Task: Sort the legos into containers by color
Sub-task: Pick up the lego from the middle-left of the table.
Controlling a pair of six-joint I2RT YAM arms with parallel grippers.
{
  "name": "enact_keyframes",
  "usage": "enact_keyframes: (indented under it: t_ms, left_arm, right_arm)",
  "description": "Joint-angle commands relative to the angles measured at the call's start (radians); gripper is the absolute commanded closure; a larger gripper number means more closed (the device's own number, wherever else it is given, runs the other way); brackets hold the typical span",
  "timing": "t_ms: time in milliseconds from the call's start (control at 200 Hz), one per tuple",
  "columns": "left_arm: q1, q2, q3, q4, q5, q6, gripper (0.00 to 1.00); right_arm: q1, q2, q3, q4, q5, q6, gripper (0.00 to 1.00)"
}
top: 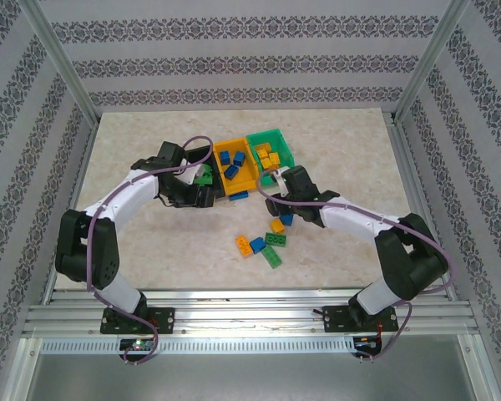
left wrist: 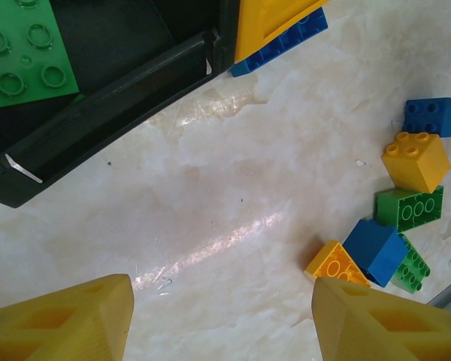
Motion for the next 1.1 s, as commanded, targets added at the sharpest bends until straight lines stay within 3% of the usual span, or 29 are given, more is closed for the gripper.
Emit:
enact_keyframes:
  t_ms: [0,70,265,455,580,729,899,1094]
  left_arm:
    - [0.001,0.014,0.026,-0.022,0.009,0.02,0.36]
    - [-0.002,0.018,0.031,-0.028,0.004,0.03,0.36]
    - [-0.004,0.025,0.037,-0.066,-0.046,0.1,0.36]
    - [-0.042,0.033,0.028,-0.034,0.036,0.109,0.37]
    - [-0.14,0.056,0.018,-0.044,0.114,0.199,0.36]
    - [-0.291,0.131,0.032,-0.124,-0.006,0.275,0.34]
    - [-0.338,0.186,0.055,-0.142,-0.044,0.272,0.34]
    - [-0.432,0.187,0.066,-0.119,-0.187,0.253,0.33]
  right_arm:
    - [-0.025,-0.036,-0.093,0.192,-0.021,0.021,0.42]
    - [-0.03,-0.057,-0.14,0.258,-0.04,0.042,0.42]
    - [-0.043,-0.131,-0.159,0.235,-0.045,0.053,0.41]
    - [-0.053,-0.147,-0.193,0.265,-0.065,0.091,0.4]
    - [-0.053,-0.13,-0.186,0.274,-0.074,0.092,0.4]
    - [-0.055,-0.124,-0.184,0.277,-0.069,0.094,0.4]
    - [-0.055,-0.124,-0.185,0.278,-0.07,0.095,0.4]
    - [-0.055,-0.124,-0.187,0.282,-0.069,0.095,0.39]
